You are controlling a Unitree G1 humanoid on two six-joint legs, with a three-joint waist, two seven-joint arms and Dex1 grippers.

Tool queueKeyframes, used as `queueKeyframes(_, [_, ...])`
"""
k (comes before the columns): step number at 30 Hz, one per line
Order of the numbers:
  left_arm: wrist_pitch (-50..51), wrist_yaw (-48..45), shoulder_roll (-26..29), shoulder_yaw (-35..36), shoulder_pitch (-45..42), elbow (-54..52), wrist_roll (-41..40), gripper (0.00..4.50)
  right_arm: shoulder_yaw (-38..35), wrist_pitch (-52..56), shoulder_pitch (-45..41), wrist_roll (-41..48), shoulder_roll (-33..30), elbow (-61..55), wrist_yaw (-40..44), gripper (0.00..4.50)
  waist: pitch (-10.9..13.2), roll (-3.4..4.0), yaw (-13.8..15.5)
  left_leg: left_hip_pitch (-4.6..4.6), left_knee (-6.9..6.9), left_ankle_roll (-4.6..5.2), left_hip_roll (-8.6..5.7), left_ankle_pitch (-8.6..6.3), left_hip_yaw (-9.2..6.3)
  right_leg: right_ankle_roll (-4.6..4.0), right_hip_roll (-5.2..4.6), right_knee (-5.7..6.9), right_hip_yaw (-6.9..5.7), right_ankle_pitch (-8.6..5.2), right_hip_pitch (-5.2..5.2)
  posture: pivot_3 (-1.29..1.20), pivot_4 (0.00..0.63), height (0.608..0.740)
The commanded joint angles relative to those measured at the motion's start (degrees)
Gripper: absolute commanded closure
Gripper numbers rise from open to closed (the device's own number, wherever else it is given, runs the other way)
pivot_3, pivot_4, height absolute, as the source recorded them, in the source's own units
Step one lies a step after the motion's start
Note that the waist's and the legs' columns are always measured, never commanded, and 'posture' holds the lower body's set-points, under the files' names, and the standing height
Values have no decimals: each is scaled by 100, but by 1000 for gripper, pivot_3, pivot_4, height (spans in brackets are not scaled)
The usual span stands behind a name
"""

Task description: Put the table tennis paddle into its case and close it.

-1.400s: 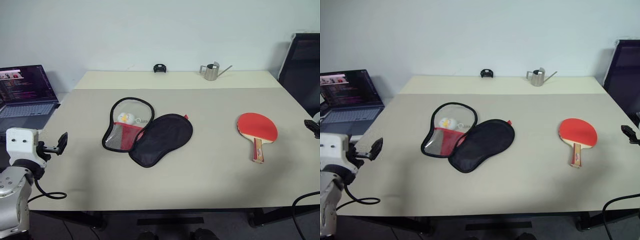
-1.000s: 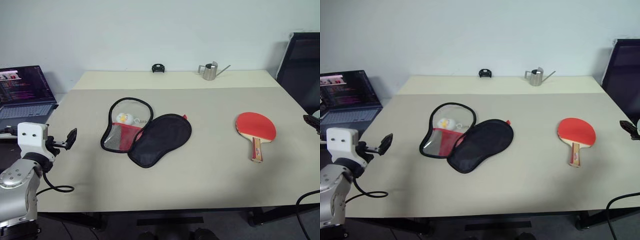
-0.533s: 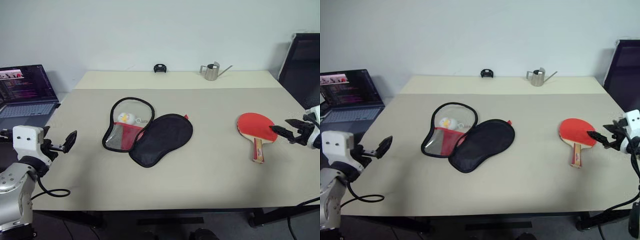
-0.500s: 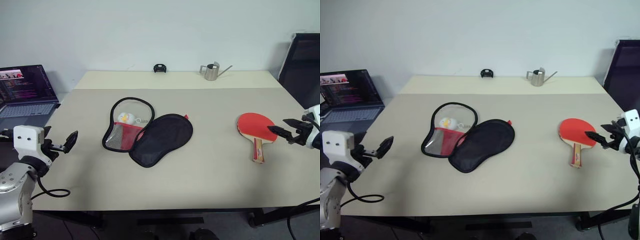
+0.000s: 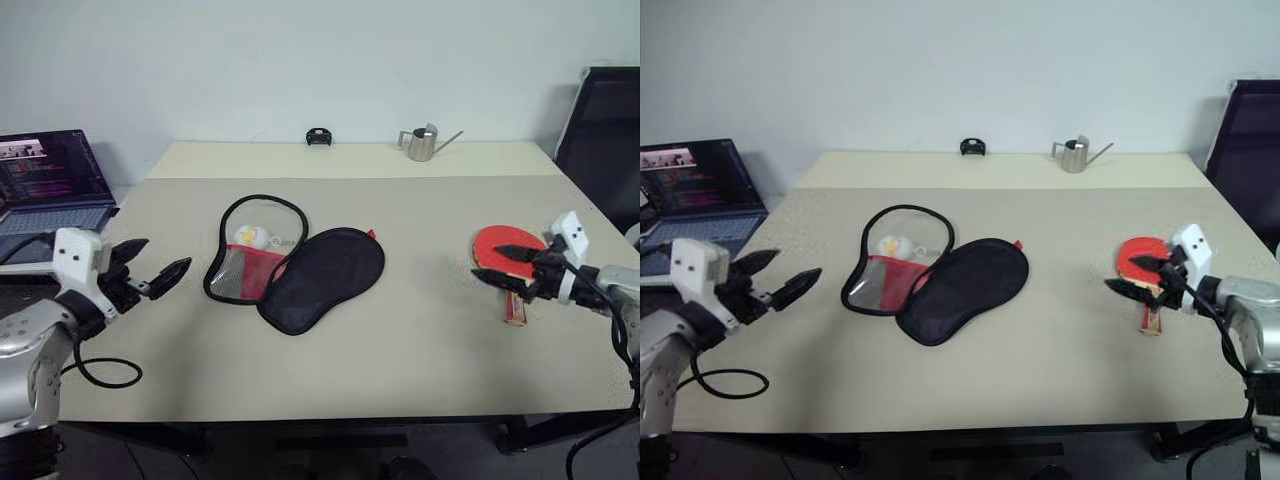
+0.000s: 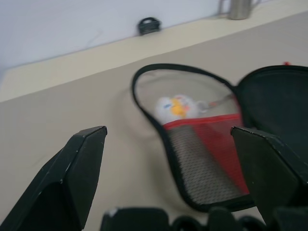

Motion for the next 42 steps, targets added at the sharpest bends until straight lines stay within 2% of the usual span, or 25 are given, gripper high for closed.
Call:
queueKeyframes(1, [42, -326, 144, -205, -339, -215, -183, 0, 142, 351, -31, 103, 123, -592, -305, 55, 0, 0, 0, 0, 1, 0, 0, 0, 0, 0, 0, 0, 0, 0, 0, 0, 150, 740])
queueKeyframes(7, [1, -751, 117, -731, -1012, 229, -98, 0, 190, 1219, -394, 383, 621, -950, -992, 55, 0, -1, -11, 1, 2, 0, -2, 0, 0, 0, 2, 3, -1, 0, -1, 0, 150, 740])
queueKeyframes(11, [-22, -1153, 181, -962, -1084, 337, -92, 0, 225, 1797, -739, 445, 1185, -991, -1711, 55, 0, -1, -42, -1, 0, 0, 0, 0, 1, 0, 5, 2, 1, 0, -4, 0, 150, 740])
queueKeyframes(15, [-46, -1508, 274, -1079, -1130, 479, -78, 0, 594, 2194, -901, 378, 1681, -1103, -2176, 55, -1, -3, -23, -6, -1, 0, 0, 0, -2, 0, 5, 2, -2, 0, -10, 0, 150, 740])
queueKeyframes(23, [-83, -1842, 226, -1169, -1226, 511, -105, 0, 1223, 2001, -1366, -263, 2671, -194, -3180, 55, -2, -4, -27, -8, 2, 0, -3, 0, -3, 0, 4, 2, -2, 0, -10, 0, 150, 740])
queueKeyframes(30, [-116, -1819, 207, -1173, -1263, 550, -82, 0, 1320, 1941, -1491, -510, 3026, 245, -3387, 55, -2, -4, -31, -15, 1, 0, -3, 0, -4, 0, 4, 0, -3, 0, -16, 0, 150, 740])
queueKeyframes(42, [-106, -1765, 217, -1162, -1254, 545, -91, 0, 935, 3519, -1421, 563, 3455, -501, -3137, 55, -3, -5, -35, -14, 0, 0, -2, 0, -7, 0, 5, 2, -4, 0, -17, 0, 150, 740])
